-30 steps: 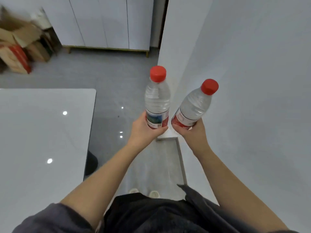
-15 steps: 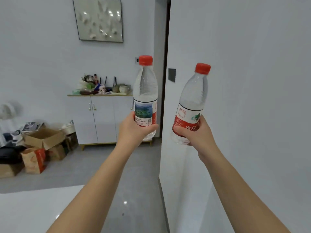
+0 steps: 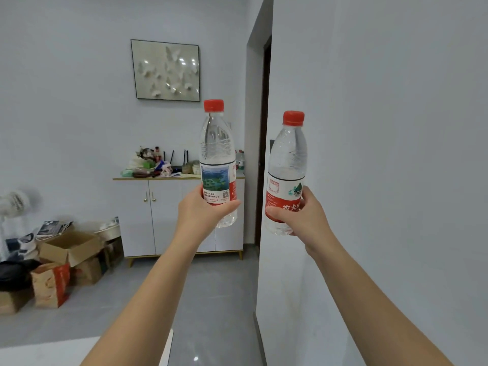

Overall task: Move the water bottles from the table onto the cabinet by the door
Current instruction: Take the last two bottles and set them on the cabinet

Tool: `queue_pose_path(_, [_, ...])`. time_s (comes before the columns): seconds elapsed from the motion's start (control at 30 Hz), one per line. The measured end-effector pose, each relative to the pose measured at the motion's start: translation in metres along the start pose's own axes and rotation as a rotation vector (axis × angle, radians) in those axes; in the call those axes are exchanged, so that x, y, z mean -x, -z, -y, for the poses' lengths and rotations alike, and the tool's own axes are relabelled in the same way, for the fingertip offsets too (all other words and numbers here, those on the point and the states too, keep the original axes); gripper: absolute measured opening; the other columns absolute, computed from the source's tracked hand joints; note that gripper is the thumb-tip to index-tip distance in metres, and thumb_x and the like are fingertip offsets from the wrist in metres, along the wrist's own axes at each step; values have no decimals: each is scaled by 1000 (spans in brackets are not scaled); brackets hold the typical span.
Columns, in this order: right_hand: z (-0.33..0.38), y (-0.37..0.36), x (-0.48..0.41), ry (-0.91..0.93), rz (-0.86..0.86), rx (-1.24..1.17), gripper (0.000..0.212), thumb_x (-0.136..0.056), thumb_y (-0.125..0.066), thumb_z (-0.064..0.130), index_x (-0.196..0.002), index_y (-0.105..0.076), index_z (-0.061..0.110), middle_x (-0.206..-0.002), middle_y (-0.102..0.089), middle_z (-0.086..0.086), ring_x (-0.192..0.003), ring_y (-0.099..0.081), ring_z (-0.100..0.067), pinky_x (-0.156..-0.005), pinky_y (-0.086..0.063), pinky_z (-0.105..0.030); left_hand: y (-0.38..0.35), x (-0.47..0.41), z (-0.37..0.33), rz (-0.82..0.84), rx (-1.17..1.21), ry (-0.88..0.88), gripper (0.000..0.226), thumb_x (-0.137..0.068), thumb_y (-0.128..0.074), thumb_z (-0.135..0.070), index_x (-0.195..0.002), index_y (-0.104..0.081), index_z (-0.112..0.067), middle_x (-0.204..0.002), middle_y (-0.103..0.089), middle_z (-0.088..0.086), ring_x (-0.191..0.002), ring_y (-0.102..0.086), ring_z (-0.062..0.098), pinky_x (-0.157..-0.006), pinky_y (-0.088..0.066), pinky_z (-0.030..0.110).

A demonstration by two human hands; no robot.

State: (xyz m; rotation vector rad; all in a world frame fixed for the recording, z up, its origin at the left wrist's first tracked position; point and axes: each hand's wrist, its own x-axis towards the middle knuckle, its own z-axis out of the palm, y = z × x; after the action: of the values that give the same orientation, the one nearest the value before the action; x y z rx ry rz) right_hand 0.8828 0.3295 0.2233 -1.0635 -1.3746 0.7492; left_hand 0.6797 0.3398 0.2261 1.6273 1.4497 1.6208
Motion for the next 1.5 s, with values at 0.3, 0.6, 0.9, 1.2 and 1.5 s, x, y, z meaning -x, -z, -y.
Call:
queue_pose_path(0.3, [-12, -24, -43, 9, -44, -62, 57, -75, -82, 11, -123, -56, 27, -110, -68, 11, -100, -66, -9, -81, -55, -28, 12, -45, 17, 1, 67, 16, 45, -70, -84, -32, -107, -59, -32, -92, -65, -20, -86, -61, -3, -68, -50, 18])
queue_pose_path(0.6, [-57, -57, -117, -19, -12, -125, 53, -74, -82, 8, -115, -58, 31, -105, -71, 11, -94, -69, -9, -72, -56, -24, -14, -109, 68, -22, 128, 59, 44, -68, -86, -23, -103, -61, -32, -93, -69, -15, -86, -65, -1, -67, -49, 16])
queue_pose_path(0.9, [-112, -99, -263, -3, -26, -113, 64, -73, -84, 14, -129, -56, 26, -117, -68, 7, -106, -66, -15, -90, -57, -39, -66, -237, 120, -39, 135, 29, 40, -68, -85, -27, -94, -58, -41, -92, -69, -19, -82, -65, -6, -67, -50, 15])
queue_pose_path(1.2, [-155, -126, -384, 32, -21, -107, 63, -74, -84, 16, -120, -49, 38, -104, -61, 25, -95, -62, 0, -65, -47, -10, -116, -347, 167, -101, 168, 18, 41, -69, -85, -28, -100, -60, -38, -94, -71, -18, -84, -66, -7, -72, -54, 19])
queue_pose_path(1.5, [-203, -157, -486, 4, -43, -121, 64, -74, -84, 15, -125, -50, 34, -108, -62, 20, -98, -62, -3, -65, -50, -13, -150, -453, 224, -116, 203, 60, 43, -70, -85, -26, -100, -58, -39, -95, -69, -17, -88, -66, -2, -78, -57, 27])
